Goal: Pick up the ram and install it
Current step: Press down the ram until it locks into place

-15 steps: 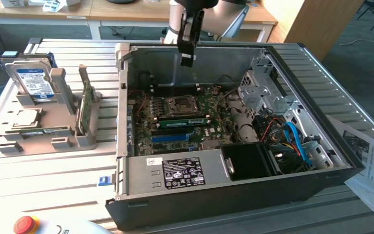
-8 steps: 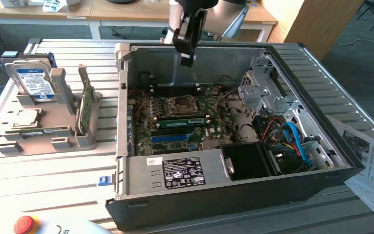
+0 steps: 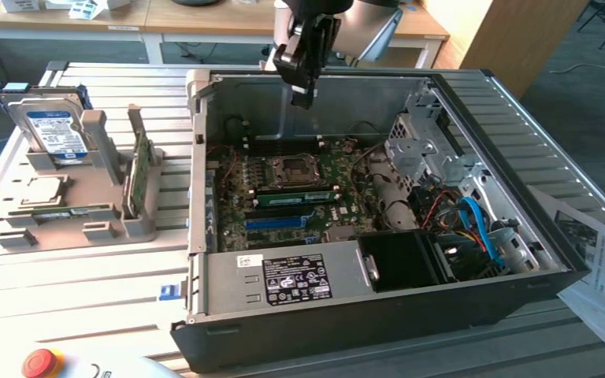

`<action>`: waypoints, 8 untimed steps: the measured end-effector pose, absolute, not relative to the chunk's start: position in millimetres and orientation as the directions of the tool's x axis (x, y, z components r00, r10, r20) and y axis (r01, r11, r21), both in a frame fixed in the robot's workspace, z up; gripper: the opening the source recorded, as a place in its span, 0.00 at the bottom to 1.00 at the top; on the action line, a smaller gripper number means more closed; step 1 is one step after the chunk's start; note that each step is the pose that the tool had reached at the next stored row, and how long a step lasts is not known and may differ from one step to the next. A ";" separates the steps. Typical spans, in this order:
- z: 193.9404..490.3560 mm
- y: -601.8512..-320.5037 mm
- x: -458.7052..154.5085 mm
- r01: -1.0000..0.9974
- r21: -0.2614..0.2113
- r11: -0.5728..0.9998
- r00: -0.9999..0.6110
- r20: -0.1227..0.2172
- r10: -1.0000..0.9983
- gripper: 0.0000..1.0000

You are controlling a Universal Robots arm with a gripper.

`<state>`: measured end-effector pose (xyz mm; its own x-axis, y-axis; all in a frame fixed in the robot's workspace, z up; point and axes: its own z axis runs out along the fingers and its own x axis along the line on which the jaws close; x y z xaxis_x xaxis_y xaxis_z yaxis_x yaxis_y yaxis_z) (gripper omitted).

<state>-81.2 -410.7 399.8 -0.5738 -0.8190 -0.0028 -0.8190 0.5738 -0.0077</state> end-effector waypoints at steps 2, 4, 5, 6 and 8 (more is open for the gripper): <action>399.7 -410.6 -81.2 -0.803 -0.008 0.596 -0.596 -0.003 -0.803 0.10; 399.8 -410.6 -81.2 -0.787 -0.008 0.617 -0.617 -0.003 -0.787 0.10; 399.8 -410.7 -81.2 -0.778 -0.008 0.629 -0.629 -0.003 -0.778 0.10; 399.7 -410.7 -81.2 -0.769 -0.008 0.639 -0.639 -0.003 -0.769 0.10; 399.8 -410.6 -81.2 -0.752 -0.008 0.659 -0.659 -0.002 -0.752 0.10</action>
<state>-81.2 -410.6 399.8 -0.6586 -0.7525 -0.0023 -0.7524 0.6586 -0.0081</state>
